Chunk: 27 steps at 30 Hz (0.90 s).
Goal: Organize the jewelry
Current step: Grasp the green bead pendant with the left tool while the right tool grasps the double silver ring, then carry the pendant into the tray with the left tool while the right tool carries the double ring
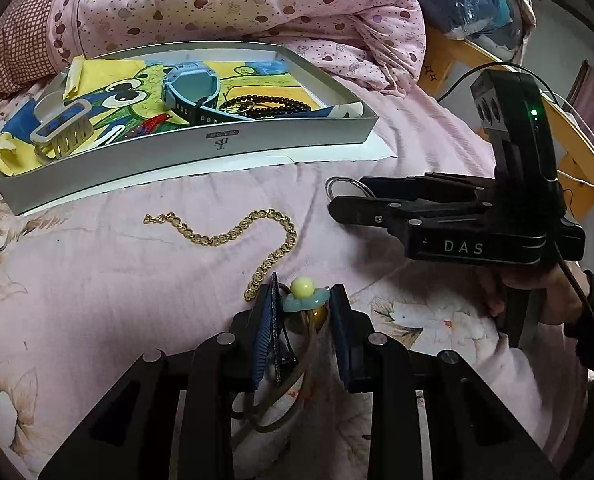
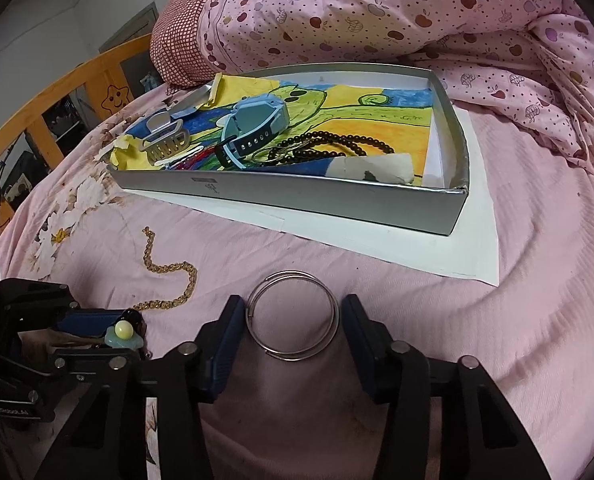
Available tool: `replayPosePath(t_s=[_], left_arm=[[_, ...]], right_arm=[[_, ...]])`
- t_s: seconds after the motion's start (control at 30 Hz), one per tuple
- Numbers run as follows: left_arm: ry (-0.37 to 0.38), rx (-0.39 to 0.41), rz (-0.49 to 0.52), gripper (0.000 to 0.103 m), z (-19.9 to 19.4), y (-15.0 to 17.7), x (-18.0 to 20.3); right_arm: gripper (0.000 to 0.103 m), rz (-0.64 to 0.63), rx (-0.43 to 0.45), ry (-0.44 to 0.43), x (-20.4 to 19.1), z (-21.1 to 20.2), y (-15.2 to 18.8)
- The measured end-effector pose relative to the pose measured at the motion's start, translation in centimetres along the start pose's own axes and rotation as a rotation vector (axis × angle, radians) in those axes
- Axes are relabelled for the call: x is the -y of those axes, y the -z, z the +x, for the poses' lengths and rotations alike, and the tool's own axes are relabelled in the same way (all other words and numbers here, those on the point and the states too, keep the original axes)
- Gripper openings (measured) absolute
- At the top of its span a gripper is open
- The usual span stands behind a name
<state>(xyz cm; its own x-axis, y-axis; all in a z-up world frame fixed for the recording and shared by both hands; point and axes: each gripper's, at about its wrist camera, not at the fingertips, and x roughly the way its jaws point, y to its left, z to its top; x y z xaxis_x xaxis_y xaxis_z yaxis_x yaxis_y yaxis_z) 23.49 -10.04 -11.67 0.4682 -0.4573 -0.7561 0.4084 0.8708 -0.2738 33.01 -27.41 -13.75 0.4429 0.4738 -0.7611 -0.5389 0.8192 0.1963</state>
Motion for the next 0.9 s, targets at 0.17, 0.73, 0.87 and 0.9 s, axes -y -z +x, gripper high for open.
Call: replayPosePath(t_s=[0.17, 0.73, 0.87, 0.9], left_arm=[[-0.014, 0.001, -0.012, 0.024, 0.0, 0.0, -0.1], [-0.003, 0.06, 0.024, 0.019, -4.7, 1.3, 0.6], [-0.015, 0.066, 0.023, 0.02, -5.9, 1.9, 0.6], [-0.016, 0.066, 0.016, 0.019, -6.2, 2.1, 0.4]], right_arm=[[0.044, -0.012, -0.002, 0.007, -0.5, -0.1, 0.3], [0.043, 0.02, -0.006, -0.011, -4.5, -3.0, 3.6], [0.043, 0.036, -0.005, -0.019, -5.9, -3.7, 4.3], [0.043, 0.042, -0.006, -0.023, -6.2, -3.8, 4.6]])
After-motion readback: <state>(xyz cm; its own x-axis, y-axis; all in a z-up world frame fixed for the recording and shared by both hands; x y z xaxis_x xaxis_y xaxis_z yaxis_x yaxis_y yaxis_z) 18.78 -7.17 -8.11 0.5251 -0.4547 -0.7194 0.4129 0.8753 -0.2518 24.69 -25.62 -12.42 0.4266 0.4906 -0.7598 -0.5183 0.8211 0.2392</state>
